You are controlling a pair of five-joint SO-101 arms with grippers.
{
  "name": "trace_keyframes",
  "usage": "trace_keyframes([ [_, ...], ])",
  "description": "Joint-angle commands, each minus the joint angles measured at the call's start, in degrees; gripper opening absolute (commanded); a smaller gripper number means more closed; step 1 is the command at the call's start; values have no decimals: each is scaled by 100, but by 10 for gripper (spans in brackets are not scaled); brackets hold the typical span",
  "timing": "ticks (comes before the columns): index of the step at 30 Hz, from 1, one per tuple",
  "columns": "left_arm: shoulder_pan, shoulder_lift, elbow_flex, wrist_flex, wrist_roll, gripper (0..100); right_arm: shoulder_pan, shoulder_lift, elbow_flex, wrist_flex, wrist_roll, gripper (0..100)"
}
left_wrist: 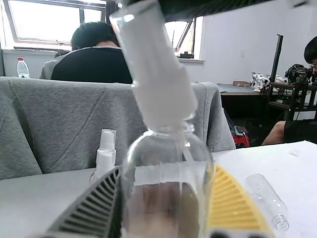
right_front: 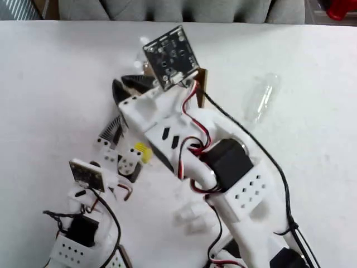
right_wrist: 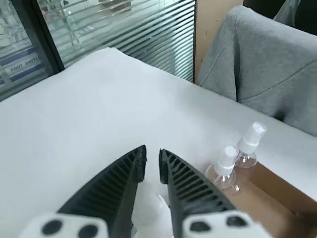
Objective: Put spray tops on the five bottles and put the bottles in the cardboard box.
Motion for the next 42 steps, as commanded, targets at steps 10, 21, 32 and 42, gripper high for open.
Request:
trace_keyframes([
  [10,-66,-92,-18,-44,-62,20,629,-22,-264,690,475,15],
  [21,-66,-92,-18,-44,-62,20,1112,-347,-237,734,475,15],
  [32,-66,-66,-985,1565,-26,20,1402,-796,-211,2598,475,15],
  [42,-66,-40,-1257,1837,-44,20,1420,-831,149,3890,475,15],
])
